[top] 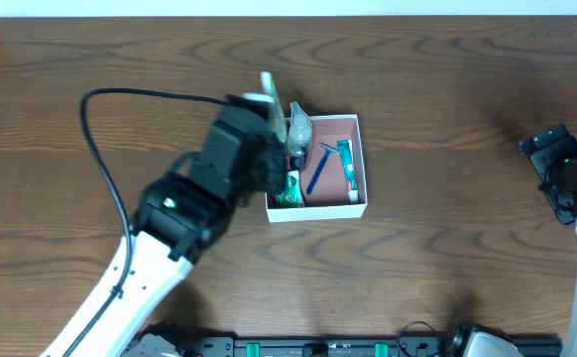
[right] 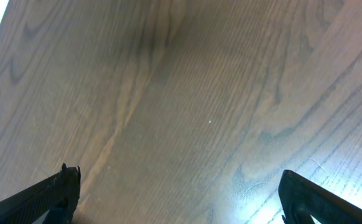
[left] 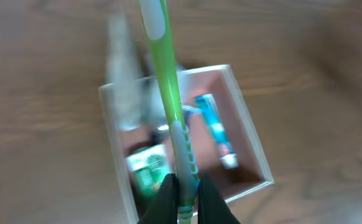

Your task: Pack container

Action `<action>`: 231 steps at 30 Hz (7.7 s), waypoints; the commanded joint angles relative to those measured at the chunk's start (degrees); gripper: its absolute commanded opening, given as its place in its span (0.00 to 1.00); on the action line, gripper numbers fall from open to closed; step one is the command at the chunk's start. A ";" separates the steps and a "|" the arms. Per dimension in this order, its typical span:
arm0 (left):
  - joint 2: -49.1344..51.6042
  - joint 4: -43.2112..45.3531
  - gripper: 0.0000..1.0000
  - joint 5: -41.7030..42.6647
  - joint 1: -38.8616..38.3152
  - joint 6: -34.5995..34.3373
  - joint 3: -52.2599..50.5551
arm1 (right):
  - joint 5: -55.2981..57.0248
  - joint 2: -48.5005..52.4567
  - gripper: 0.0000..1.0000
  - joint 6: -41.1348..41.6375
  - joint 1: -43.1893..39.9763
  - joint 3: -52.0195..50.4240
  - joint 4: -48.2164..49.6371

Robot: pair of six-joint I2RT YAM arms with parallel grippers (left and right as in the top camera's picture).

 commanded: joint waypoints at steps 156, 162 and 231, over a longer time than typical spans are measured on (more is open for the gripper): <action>-37.46 15.28 0.98 -13.25 12.24 5.25 -30.12 | 0.24 0.02 0.99 -0.83 -0.42 0.48 -0.04; -46.40 17.94 0.98 -12.52 18.97 5.22 -36.61 | 0.26 0.02 0.99 -0.83 -0.42 0.48 -0.04; -70.12 32.20 0.98 -5.14 32.87 7.13 -69.24 | 0.26 -4.70 0.99 -0.85 2.03 0.48 -0.15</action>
